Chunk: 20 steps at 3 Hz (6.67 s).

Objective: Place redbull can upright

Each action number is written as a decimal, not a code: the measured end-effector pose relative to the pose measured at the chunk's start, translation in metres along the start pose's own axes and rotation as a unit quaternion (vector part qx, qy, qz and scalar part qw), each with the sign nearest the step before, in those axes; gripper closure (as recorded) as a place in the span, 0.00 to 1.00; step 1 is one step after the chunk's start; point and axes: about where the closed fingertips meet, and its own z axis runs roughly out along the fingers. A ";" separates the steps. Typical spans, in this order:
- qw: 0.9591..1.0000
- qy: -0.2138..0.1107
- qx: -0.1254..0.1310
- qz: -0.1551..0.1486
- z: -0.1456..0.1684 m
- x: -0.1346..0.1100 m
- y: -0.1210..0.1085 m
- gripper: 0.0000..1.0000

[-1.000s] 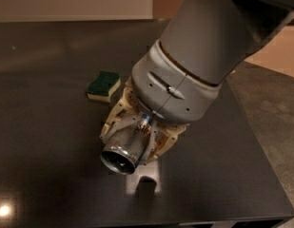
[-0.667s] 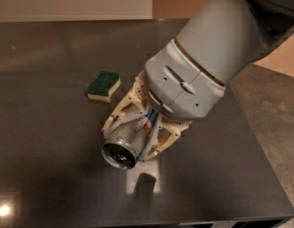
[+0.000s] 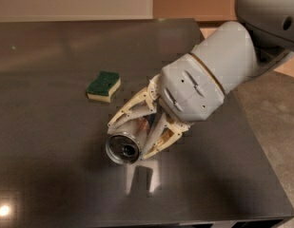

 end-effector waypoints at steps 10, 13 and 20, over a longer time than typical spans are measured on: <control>0.918 -0.287 0.224 0.158 0.001 -0.031 0.001 1.00; 0.902 -0.320 0.194 0.215 -0.004 -0.027 0.027 1.00; 0.845 -0.185 0.332 0.377 -0.035 -0.026 0.047 1.00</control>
Offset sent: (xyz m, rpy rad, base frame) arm 0.0022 -0.0004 -0.0007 0.0834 0.0402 0.0025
